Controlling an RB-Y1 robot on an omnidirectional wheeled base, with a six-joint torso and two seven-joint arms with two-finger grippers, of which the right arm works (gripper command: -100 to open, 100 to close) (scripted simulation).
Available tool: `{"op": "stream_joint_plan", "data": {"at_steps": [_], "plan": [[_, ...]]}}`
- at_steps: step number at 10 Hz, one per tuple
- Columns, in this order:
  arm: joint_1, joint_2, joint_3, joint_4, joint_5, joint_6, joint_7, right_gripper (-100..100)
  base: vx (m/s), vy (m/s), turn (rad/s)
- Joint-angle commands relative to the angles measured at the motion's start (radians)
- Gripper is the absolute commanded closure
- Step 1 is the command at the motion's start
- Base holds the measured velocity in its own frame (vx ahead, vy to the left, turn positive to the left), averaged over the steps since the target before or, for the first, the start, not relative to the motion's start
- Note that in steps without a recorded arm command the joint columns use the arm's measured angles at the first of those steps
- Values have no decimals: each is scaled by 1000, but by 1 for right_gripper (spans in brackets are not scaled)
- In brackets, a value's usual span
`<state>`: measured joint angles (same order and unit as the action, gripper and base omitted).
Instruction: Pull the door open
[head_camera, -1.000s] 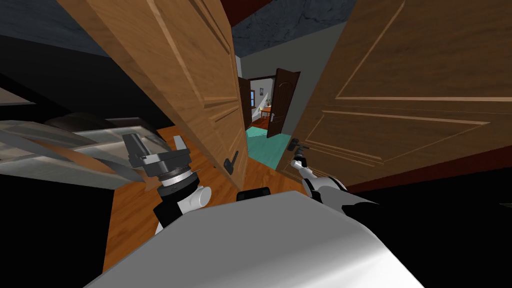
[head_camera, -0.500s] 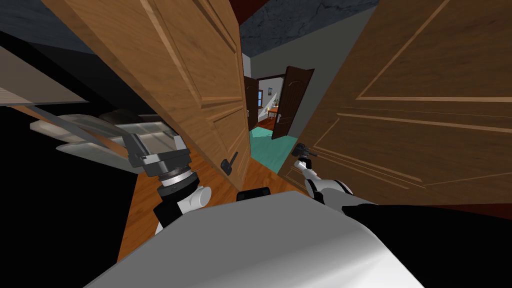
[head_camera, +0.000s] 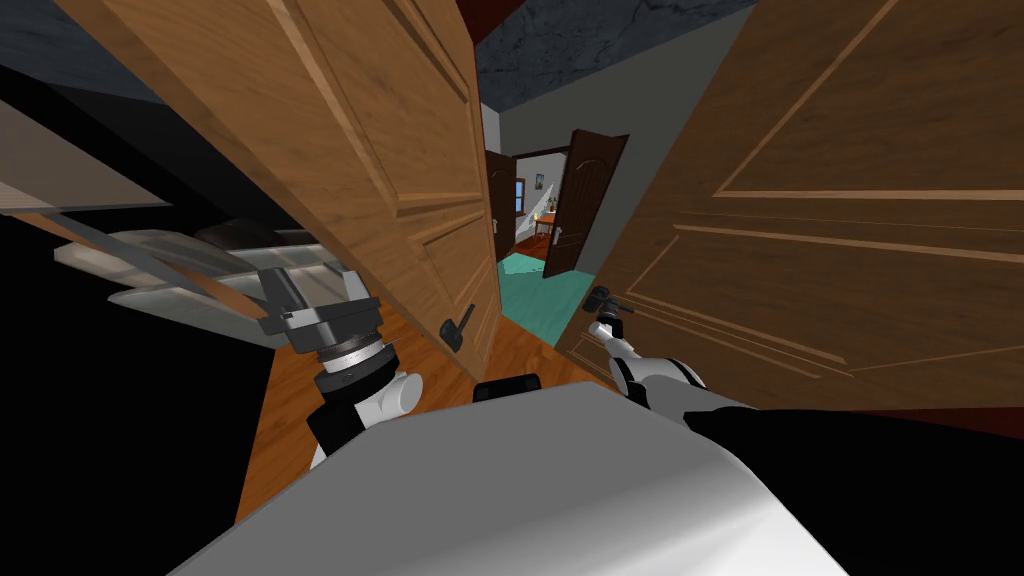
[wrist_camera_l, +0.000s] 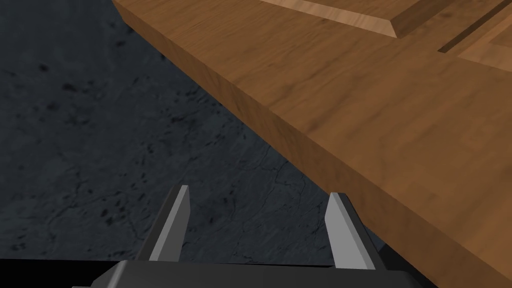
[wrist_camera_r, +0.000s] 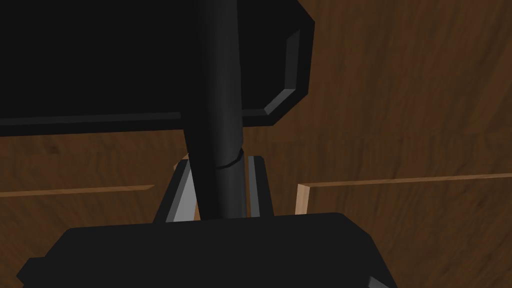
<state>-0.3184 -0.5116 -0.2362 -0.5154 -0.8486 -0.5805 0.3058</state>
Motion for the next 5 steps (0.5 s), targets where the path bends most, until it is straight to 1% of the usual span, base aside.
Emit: {"op": "stream_joint_plan", "data": {"at_steps": [1,3,4,5], "plan": [[-1,-1,0,-2,0,-2,0,100,0,0,0],[-1,-1,0,-2,0,-2,0,100,0,0,0],[-3,7,15,-9,16,6,-11,100,-159,-4,26],[-4,9,19,-12,20,8,-15,100,-212,6,50]]}}
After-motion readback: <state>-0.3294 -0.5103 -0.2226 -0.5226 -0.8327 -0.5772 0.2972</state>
